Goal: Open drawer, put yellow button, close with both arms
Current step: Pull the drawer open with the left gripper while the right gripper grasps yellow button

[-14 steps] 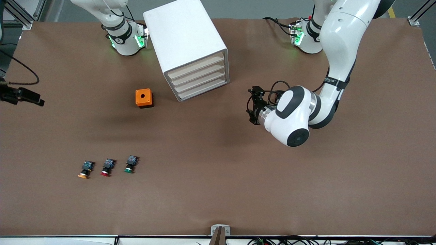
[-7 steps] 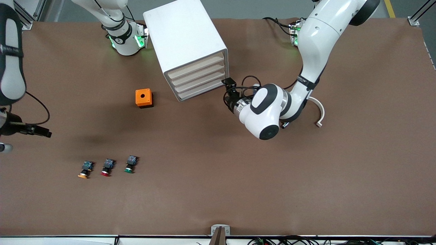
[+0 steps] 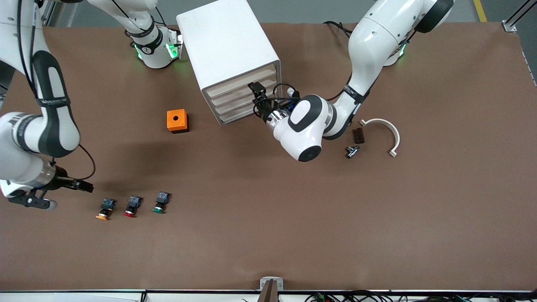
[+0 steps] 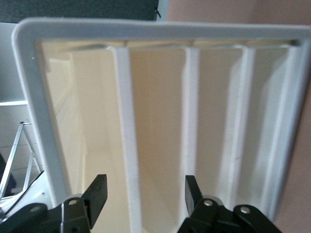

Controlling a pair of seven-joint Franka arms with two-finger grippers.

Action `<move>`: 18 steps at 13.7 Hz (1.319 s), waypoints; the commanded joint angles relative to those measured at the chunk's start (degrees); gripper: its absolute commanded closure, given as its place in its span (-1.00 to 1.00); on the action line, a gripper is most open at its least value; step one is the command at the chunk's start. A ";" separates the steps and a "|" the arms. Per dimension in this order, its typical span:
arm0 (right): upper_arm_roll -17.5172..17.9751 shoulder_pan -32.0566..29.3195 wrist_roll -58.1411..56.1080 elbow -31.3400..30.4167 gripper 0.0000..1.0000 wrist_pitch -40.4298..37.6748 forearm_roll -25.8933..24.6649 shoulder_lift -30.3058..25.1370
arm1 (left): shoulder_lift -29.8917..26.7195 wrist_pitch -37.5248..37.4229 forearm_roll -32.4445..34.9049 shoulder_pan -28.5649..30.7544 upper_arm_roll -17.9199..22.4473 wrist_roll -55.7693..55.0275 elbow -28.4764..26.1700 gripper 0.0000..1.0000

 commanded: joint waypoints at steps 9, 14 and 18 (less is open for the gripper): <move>0.31 2.64 2.99 2.60 -1.00 9.73 6.69 10.16 | 2.62 -0.29 -3.43 -3.82 0.28 -0.83 1.73 0.38; 0.22 3.26 2.02 5.32 -1.00 11.58 5.64 13.06 | 2.53 -0.29 -2.73 -3.12 3.34 -0.30 3.48 0.98; 0.22 2.82 1.67 8.67 -0.95 11.49 5.02 15.61 | 2.62 -0.29 -2.73 -3.21 9.15 1.28 4.54 0.98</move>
